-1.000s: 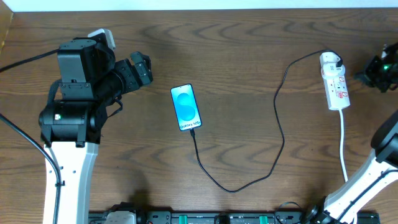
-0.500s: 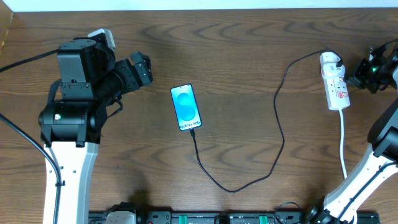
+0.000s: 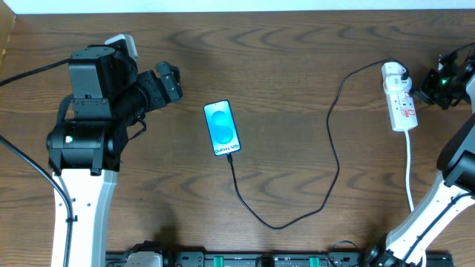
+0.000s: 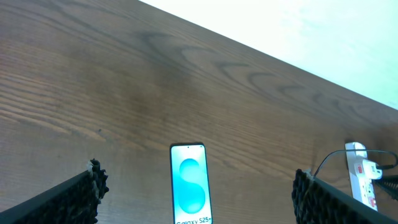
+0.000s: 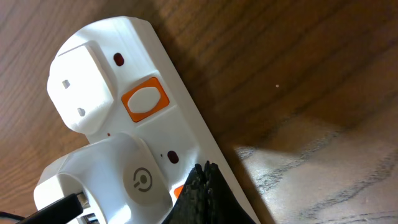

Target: Plug charger to phone and switch on socket

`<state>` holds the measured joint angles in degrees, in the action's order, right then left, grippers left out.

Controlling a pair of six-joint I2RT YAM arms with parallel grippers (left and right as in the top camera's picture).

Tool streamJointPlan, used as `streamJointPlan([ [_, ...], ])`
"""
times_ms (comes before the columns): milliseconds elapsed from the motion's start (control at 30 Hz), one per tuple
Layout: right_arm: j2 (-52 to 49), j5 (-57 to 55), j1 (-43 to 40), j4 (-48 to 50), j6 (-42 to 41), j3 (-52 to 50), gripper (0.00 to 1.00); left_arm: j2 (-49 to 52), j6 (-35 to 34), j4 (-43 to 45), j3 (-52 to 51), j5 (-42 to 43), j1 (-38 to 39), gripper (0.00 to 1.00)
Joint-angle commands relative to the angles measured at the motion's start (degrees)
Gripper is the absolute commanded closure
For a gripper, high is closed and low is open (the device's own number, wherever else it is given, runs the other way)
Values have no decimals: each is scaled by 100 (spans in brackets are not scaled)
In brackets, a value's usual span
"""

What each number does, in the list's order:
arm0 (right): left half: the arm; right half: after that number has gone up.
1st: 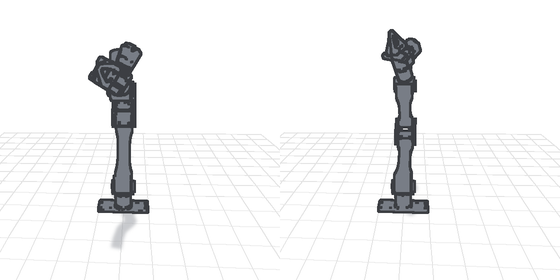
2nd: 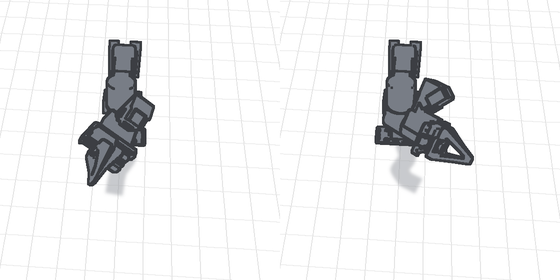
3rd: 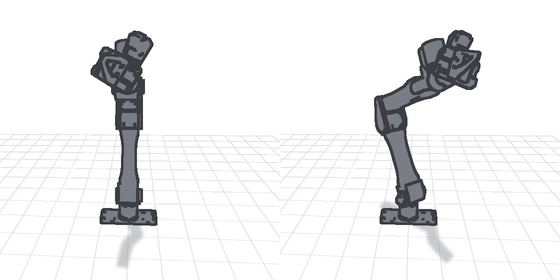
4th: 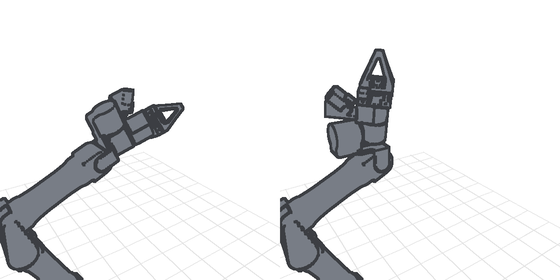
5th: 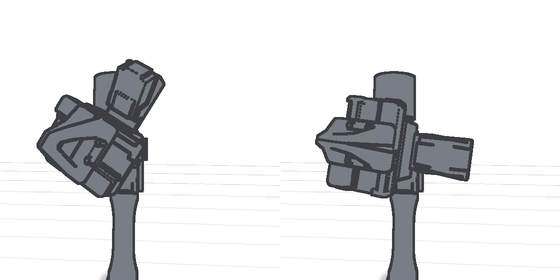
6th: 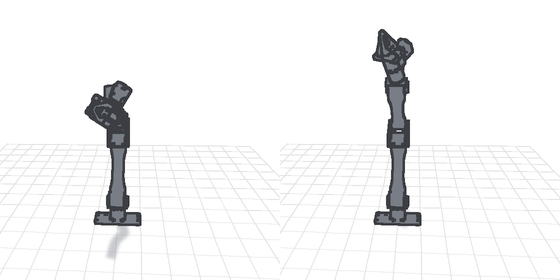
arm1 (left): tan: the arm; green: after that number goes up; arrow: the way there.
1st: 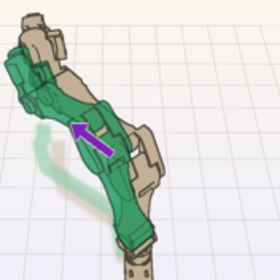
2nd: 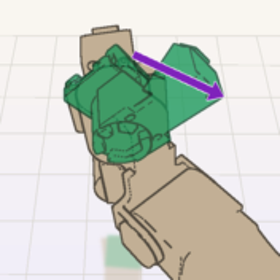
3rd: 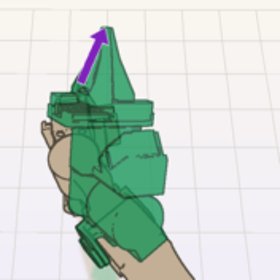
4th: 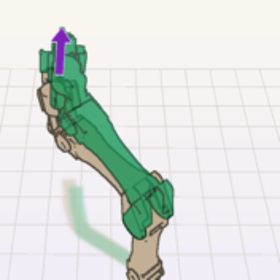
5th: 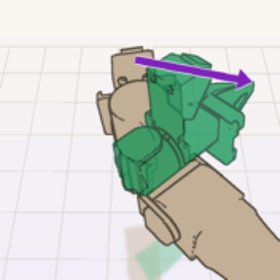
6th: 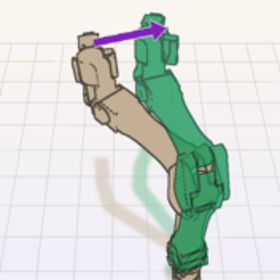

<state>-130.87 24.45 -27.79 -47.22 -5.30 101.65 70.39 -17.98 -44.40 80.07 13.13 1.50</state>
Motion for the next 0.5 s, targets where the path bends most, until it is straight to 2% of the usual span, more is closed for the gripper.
streamJointPlan([
  [0,-52,166,297,-146,116,-33,99,-2,37,4,15,-76,2,3],
  [467,-52,162,614,-369,175,-33,99,-2,37,2,15,-76,2,3],
])
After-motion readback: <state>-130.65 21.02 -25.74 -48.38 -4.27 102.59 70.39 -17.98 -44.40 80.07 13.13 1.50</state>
